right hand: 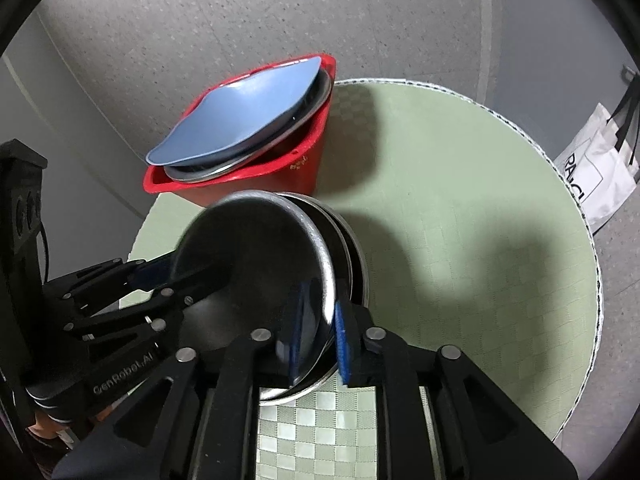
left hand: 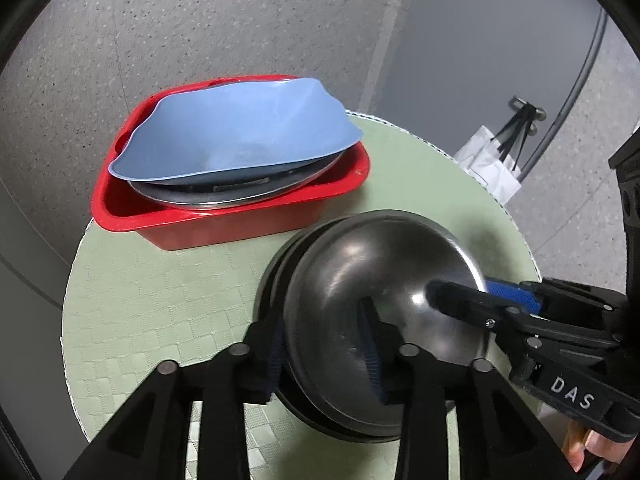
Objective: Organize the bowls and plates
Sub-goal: 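Carry the stacked bowls over the basin and lower onto the blue plate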
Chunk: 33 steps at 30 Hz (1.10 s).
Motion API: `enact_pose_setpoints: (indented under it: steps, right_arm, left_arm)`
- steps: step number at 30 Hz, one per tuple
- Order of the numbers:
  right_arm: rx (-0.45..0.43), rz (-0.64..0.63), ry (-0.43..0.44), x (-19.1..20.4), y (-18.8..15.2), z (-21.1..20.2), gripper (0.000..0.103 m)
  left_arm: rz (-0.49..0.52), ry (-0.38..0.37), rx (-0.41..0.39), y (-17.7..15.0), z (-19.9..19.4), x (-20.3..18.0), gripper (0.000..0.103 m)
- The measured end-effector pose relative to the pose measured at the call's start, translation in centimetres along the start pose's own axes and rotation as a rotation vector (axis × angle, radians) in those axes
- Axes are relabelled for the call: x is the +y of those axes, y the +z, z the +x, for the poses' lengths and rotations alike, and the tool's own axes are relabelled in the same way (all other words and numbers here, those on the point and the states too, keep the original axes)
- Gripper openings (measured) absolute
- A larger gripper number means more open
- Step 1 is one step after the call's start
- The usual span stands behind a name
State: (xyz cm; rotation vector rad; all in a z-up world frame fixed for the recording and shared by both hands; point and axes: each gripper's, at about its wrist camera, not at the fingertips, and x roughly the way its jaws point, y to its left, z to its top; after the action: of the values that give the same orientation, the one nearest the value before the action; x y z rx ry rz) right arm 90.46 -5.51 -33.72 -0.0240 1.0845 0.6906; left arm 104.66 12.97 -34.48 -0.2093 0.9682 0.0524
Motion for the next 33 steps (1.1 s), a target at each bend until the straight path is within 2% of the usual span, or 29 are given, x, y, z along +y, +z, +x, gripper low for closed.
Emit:
enact_pose_setpoints:
  steps: [2,3,9,10,11,12,13,16,19,28,30,31,32,33]
  right_arm:
    - [-0.009,-0.008,-0.009,0.2,0.0,-0.3,0.036]
    - [-0.016,-0.012,-0.014,0.2,0.0,-0.5,0.038]
    - [-0.039,0.008,-0.006,-0.6,-0.2,-1.5,0.04]
    - [-0.049,0.014,-0.007,-0.8,-0.2,-1.8,0.045]
    - [-0.058,0.021,-0.013,-1.1,-0.2,-2.1,0.054]
    - [-0.065,0.026,-0.018,-1.2,-0.3,-2.3,0.059]
    - [-0.071,0.032,-0.019,-1.5,-0.4,-2.5,0.064]
    - [-0.07,0.065,-0.009,-2.4,-0.6,-2.3,0.068]
    - [-0.042,0.117,0.015,-3.3,-1.0,-1.2,0.068]
    - [0.039,0.183,0.081,-3.8,-1.8,2.0,0.068]
    - [0.059,0.195,0.093,-3.8,-1.9,2.7,0.068]
    - [0.067,0.198,0.1,-3.7,-1.9,3.0,0.068]
    - [0.072,0.2,0.107,-3.8,-2.0,3.2,0.068]
    - [0.083,0.202,0.118,-3.8,-2.0,3.6,0.067]
  left_arm:
    - [0.006,0.009,-0.01,-0.1,-0.4,-0.5,0.041]
    - [0.006,0.012,-0.014,-0.2,-0.6,-0.6,0.043]
    - [-0.023,0.031,-0.068,-0.9,-2.7,-0.1,0.07]
    - [-0.04,0.045,-0.085,-1.1,-3.1,0.2,0.076]
    - [-0.056,0.051,-0.099,-1.2,-3.5,0.6,0.082]
    - [-0.075,0.062,-0.114,-1.4,-3.7,1.1,0.083]
    - [-0.09,0.077,-0.122,-1.5,-3.8,1.5,0.084]
    - [-0.143,0.107,-0.109,-2.2,-3.5,2.9,0.084]
    - [-0.183,0.11,-0.085,-2.9,-2.7,3.6,0.084]
    - [-0.199,0.101,-0.015,-3.1,0.2,2.9,0.084]
    - [-0.193,0.093,-0.001,-3.0,0.8,2.6,0.08]
    - [-0.183,0.082,0.006,-3.0,1.0,2.4,0.072]
    - [-0.177,0.073,0.01,-3.0,1.2,2.3,0.059]
    - [-0.167,0.063,0.02,-2.8,1.6,2.1,0.051]
